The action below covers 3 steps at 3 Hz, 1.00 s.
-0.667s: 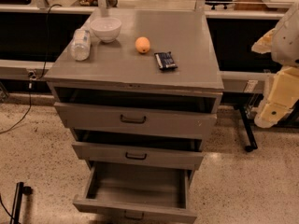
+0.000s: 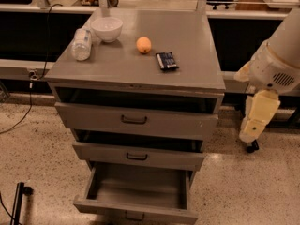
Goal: Close bottom drawer
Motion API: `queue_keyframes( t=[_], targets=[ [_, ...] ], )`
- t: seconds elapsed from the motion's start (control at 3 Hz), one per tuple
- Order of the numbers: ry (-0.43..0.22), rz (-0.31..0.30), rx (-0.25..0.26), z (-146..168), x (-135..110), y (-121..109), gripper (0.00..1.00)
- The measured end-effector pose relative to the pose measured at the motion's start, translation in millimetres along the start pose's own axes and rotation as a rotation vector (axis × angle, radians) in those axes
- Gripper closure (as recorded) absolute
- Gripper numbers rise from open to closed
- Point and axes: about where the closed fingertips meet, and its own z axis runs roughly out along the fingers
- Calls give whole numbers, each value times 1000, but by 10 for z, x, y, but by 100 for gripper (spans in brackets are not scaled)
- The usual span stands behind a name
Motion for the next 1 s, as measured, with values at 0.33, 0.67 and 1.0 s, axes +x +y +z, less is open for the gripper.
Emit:
queue_keyframes(
  t=[0.33, 0.67, 1.0],
  targets=[
    [-70, -9, -123, 912, -30, 185, 0],
    [-74, -4, -123, 1206, -28, 228, 0],
    [-41, 6, -154, 1396, -97, 154, 0]
  ],
)
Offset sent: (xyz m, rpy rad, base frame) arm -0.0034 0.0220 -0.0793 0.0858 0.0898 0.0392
